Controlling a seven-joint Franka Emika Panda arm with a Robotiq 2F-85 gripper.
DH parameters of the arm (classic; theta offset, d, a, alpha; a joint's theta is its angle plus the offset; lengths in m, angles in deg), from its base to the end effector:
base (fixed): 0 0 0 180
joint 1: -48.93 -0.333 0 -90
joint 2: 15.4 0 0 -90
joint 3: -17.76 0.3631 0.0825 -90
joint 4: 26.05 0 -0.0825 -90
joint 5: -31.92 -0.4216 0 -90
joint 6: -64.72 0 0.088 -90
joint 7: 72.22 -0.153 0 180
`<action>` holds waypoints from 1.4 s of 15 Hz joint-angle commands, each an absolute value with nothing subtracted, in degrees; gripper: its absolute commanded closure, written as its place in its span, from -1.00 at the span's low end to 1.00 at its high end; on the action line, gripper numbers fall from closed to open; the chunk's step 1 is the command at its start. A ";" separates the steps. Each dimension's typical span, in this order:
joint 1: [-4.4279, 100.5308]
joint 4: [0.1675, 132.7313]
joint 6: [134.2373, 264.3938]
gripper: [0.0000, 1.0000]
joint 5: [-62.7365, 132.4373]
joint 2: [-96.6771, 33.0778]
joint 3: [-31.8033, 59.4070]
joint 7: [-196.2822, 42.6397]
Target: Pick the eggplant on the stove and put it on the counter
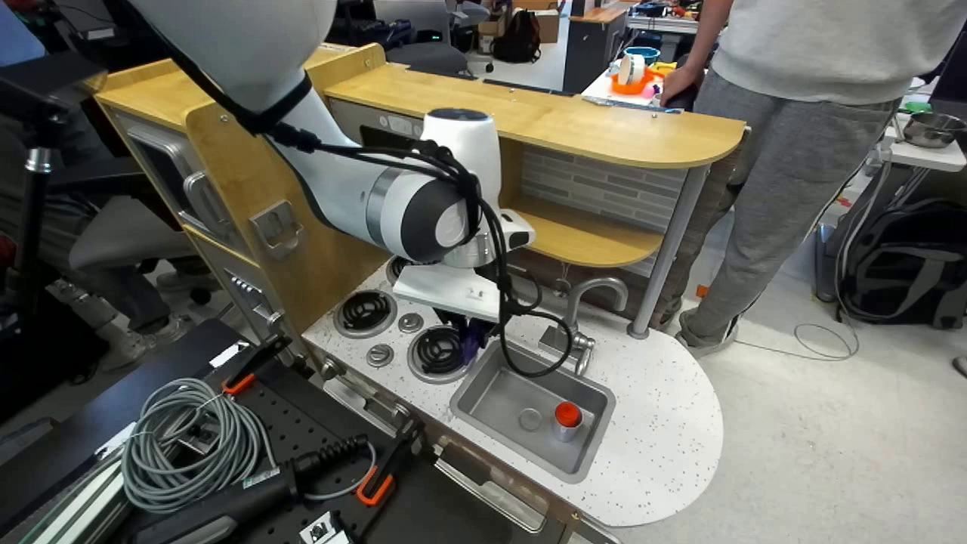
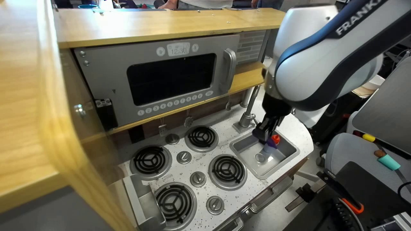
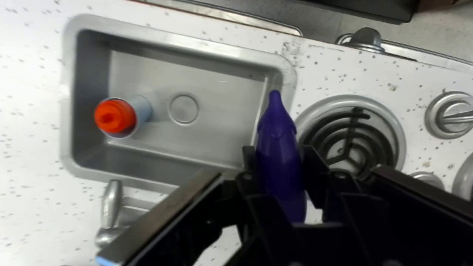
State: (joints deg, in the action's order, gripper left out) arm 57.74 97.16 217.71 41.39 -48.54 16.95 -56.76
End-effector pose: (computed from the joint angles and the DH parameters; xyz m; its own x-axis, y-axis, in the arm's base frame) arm 0.5829 -0.0979 0.0809 0.9653 0.2479 -0.0819 0.2526 -0.9661 0.0538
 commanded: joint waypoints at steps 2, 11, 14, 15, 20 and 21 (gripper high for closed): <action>61.51 98.33 218.18 0.83 40.46 -42.81 12.45 -57.44; 61.15 88.68 215.86 0.83 39.20 -49.24 5.44 -71.26; 60.93 84.71 215.68 0.83 38.99 -53.08 3.84 -76.17; 60.76 83.32 215.52 0.83 39.00 -54.49 3.13 -77.92; 61.05 77.49 212.68 0.83 37.52 -60.88 1.81 -83.33; 61.31 76.40 211.69 0.83 36.87 -62.05 1.99 -83.64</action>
